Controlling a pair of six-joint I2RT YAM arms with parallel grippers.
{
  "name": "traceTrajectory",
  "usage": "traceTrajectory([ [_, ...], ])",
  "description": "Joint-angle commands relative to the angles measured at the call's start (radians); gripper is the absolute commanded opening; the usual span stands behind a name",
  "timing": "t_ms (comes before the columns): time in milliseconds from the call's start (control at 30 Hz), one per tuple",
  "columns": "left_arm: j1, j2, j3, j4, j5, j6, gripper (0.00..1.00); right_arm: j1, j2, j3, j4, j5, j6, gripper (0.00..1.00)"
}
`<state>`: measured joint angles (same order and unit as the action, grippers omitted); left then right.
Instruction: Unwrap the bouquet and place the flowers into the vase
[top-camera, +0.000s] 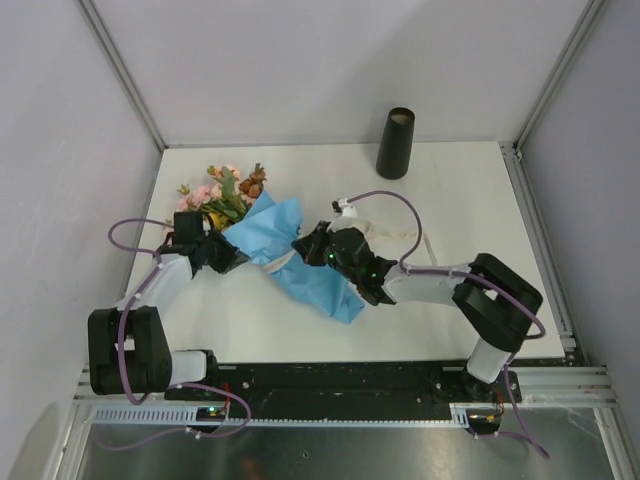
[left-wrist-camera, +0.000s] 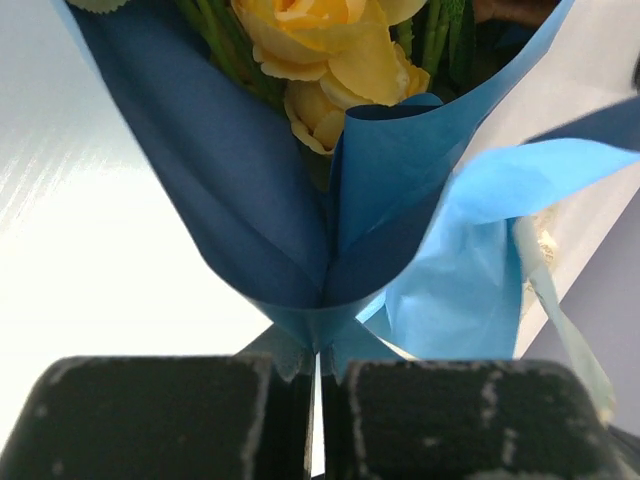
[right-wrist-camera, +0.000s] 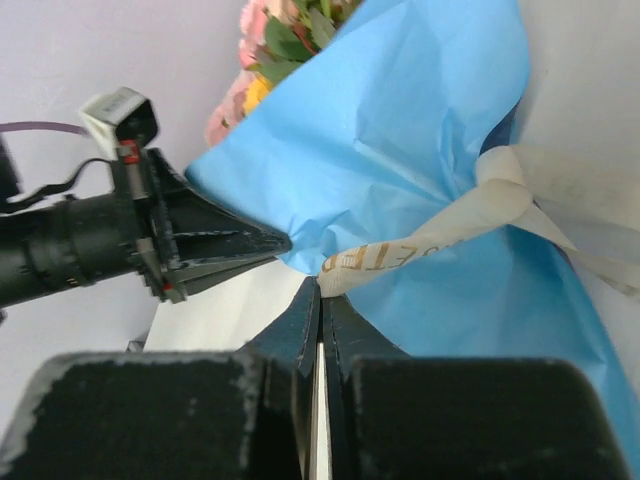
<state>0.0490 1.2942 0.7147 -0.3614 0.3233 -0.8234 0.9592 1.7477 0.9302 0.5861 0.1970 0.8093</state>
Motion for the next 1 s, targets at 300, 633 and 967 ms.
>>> traceTrajectory([
  [300, 0.009, 0.022, 0.062, 0.018, -0.046, 0.003, 0.0, -0.023, -0.373, -0.05, -0.158, 0.142, -0.161, 0.0],
  [633, 0.009, 0.086, 0.095, 0.018, -0.009, 0.016, 0.0, -0.121, -0.596, -0.081, -0.366, 0.28, -0.22, 0.0],
  [967, 0.009, 0.068, 0.111, 0.019, -0.011, 0.03, 0.0, -0.331, -0.971, -0.082, -0.598, 0.305, -0.365, 0.0],
])
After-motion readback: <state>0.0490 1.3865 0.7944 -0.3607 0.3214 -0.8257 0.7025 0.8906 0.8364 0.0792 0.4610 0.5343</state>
